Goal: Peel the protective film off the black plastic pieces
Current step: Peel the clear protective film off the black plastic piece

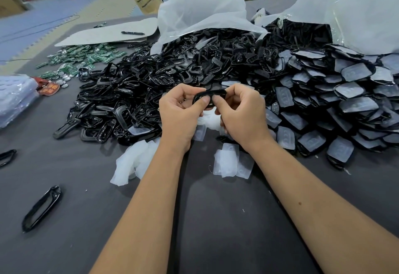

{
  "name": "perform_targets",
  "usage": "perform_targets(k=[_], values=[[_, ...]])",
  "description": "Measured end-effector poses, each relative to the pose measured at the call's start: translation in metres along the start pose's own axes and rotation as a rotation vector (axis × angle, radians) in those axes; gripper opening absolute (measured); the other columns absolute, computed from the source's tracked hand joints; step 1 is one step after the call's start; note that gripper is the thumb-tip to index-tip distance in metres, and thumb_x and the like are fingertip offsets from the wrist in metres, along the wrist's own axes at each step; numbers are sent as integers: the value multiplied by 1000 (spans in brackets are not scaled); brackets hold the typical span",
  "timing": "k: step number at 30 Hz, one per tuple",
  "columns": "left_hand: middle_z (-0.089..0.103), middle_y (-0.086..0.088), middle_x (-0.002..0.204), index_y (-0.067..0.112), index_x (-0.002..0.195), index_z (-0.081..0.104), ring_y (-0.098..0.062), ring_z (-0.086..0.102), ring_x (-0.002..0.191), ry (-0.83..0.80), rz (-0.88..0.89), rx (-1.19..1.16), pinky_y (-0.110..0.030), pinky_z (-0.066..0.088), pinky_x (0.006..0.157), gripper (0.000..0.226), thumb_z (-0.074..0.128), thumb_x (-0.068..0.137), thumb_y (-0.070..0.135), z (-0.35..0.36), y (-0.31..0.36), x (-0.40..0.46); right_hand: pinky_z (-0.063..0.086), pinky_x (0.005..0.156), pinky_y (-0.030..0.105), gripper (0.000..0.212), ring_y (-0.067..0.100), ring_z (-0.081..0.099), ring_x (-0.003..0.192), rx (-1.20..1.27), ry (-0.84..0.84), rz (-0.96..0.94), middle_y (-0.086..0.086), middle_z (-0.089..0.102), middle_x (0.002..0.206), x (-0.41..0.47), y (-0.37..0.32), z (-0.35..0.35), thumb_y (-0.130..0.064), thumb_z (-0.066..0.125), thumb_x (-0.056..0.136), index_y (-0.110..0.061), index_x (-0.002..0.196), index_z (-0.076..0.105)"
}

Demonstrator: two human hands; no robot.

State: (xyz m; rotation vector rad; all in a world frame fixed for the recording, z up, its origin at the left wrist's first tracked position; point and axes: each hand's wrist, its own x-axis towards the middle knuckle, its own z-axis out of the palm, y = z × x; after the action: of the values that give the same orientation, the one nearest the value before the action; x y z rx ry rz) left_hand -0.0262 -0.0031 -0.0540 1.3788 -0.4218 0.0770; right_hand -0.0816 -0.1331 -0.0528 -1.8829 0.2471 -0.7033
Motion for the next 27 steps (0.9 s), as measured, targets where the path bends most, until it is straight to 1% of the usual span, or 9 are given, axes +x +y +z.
perform_targets(k=[2, 5, 7, 10, 15, 17, 20, 24, 27], values=[[74, 2, 73, 7, 90, 72, -13, 71, 67, 20, 15, 32, -23, 56, 67, 20, 73, 85, -13, -1, 0, 0, 59, 62, 40, 18, 20, 67, 57, -49, 28, -29, 2, 72, 68, -1, -1, 2, -20, 77, 93, -7, 85, 68], [70, 5, 71, 13, 88, 74, -10, 65, 64, 151, 30, 130, -26, 55, 63, 19, 75, 85, -6, -7, -2, 4, 55, 65, 30, 23, 9, 65, 59, -81, -17, -75, -3, 71, 72, -3, -3, 3, -23, 84, 87, -13, 98, 67], [66, -1, 73, 16, 87, 74, -15, 61, 63, 260, 24, 171, -32, 56, 64, 18, 77, 85, -1, -14, -5, 9, 49, 61, 23, 28, 5, 57, 55, -110, -154, -152, -8, 68, 72, -5, -4, 3, -28, 87, 83, -17, 99, 67], [62, -4, 72, 19, 85, 73, -17, 58, 62, 303, 37, 191, -29, 53, 62, 16, 77, 84, 3, -19, -6, 11, 47, 61, 29, 35, 2, 52, 58, -246, -378, -265, -12, 65, 72, -9, -5, 6, -45, 93, 71, -23, 89, 72], [64, -9, 76, 19, 84, 73, -14, 61, 59, 324, 29, 162, -27, 52, 61, 18, 77, 84, 1, -18, -6, 12, 50, 70, 38, 30, 9, 54, 71, -312, -180, -303, -7, 59, 76, -6, -2, 4, -45, 85, 82, -19, 88, 72], [65, -4, 74, 16, 86, 72, -9, 62, 56, 340, 18, 125, -25, 52, 60, 18, 75, 86, -2, -16, -5, 12, 51, 72, 41, 33, 14, 55, 76, -420, -185, -250, -7, 58, 81, -5, -1, 4, -52, 82, 82, -22, 90, 73], [65, 8, 67, 12, 87, 73, -6, 64, 55, 359, 8, 105, -22, 53, 60, 16, 74, 87, -4, -14, -3, 11, 47, 70, 34, 42, 15, 54, 81, -558, -236, -237, -8, 54, 89, -7, -3, 8, -62, 80, 79, -24, 96, 73], [63, 1, 71, 11, 87, 73, -8, 63, 56, 382, 0, 94, -34, 60, 65, 15, 75, 87, -4, -14, -1, 11, 42, 69, 33, 19, 17, 54, 79, -547, -202, -264, -5, 53, 87, -7, -4, 8, -41, 79, 90, -22, 91, 75], [63, 0, 71, 13, 87, 72, -10, 63, 56, 412, 2, 81, -31, 59, 64, 17, 75, 87, -4, -14, -1, 11, 44, 69, 27, 17, 4, 51, 69, -302, -126, -236, -6, 60, 79, -4, -3, 5, -27, 78, 91, -16, 79, 72]])
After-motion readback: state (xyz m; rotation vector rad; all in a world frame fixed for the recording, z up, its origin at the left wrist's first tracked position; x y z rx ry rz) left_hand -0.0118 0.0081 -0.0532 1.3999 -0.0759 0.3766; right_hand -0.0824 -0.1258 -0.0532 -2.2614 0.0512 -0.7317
